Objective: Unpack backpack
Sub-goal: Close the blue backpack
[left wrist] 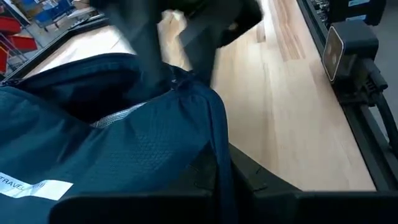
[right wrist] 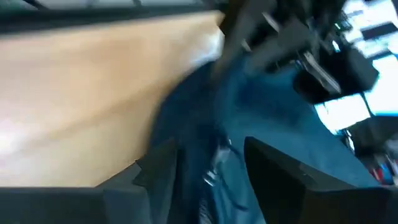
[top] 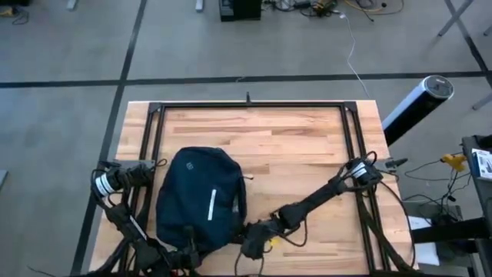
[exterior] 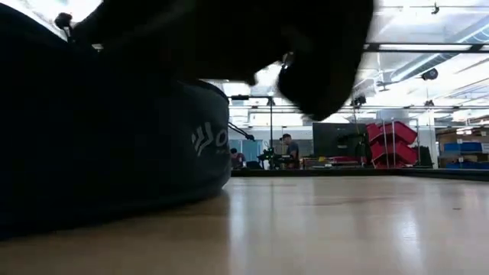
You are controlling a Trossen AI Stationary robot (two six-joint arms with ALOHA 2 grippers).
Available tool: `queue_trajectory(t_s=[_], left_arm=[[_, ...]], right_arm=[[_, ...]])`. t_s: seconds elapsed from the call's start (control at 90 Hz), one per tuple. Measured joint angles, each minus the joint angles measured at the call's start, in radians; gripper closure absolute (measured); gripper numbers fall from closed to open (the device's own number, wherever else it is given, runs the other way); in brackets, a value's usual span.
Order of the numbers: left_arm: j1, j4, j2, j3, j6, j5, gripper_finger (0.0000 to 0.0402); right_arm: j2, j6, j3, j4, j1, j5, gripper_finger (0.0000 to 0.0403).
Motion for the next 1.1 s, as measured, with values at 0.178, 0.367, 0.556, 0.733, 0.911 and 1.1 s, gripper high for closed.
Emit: queue_trajectory(t_s=[0.178,0.367,0.556,0.733,0.911,1.1], left_arm=[[0.000,0.000,0.000,0.000,0.000,0.000,0.0401],[0.001,0.000,0.000,0.000,0.000,0.000,0.0401],[0.001,0.000,0.000,0.000,-0.001,0.000,0.0401],[0.001,0.000,0.000,0.000,-0.001,0.000,0.0401],[0.001,0.000,0.000,0.000,-0.001,0.000,0.0402],[0.001,0.000,0.000,0.000,-0.005,0.001,0.0402]], right_arm=[[0.002,-0.003,0.000,0.027,-0.001,-0.015,0.0251],[0.002,0.080,0.000,0.031,-0.023,-0.093,0.0270],[0.002,0.264,0.000,0.031,-0.058,-0.217,0.0289],[0.002,0.332,0.005,0.027,-0.074,-0.275,0.0305],[0.002,0.360,0.012,0.028,-0.078,-0.313,0.0336],[0.002,0.364,0.012,0.028,-0.079,-0.343,0.0396]])
